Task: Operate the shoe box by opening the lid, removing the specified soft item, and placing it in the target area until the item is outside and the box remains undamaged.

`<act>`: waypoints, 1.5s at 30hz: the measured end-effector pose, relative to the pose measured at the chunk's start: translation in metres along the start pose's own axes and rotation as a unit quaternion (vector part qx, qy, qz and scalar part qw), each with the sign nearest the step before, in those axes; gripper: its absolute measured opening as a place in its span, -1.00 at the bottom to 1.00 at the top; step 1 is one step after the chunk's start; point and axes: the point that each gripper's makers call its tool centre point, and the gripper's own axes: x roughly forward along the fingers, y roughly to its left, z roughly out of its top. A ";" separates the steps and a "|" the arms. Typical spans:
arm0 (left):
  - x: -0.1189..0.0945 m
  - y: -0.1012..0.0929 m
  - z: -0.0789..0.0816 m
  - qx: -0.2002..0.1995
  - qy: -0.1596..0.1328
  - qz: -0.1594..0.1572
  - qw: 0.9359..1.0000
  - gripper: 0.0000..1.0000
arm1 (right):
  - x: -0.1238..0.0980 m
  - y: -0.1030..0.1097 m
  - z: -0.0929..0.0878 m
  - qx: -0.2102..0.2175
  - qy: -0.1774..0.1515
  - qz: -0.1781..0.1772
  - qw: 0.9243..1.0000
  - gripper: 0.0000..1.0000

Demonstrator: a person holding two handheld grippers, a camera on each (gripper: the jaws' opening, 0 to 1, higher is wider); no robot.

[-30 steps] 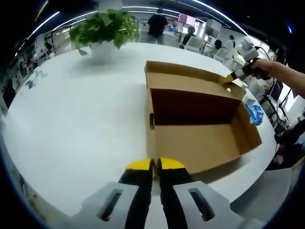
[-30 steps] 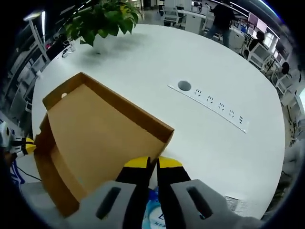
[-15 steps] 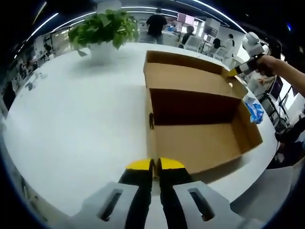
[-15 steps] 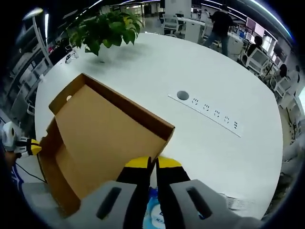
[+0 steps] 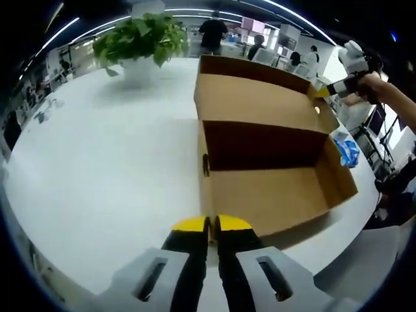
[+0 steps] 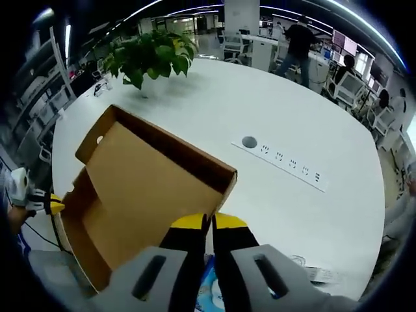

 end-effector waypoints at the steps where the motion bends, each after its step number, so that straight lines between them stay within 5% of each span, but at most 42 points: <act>1: 0.000 0.000 0.000 0.000 0.000 0.000 1.000 -0.98 | -0.002 0.001 0.001 0.001 -0.004 0.001 1.000 -0.98; 21: -0.001 -0.001 0.000 0.003 -0.003 0.001 1.000 -0.98 | -0.043 0.020 0.000 -0.002 -0.061 0.009 0.998 -1.00; 45: -0.004 -0.003 -0.001 0.011 -0.007 -0.010 1.000 -0.97 | -0.083 0.050 -0.024 -0.019 -0.134 0.003 0.991 -1.00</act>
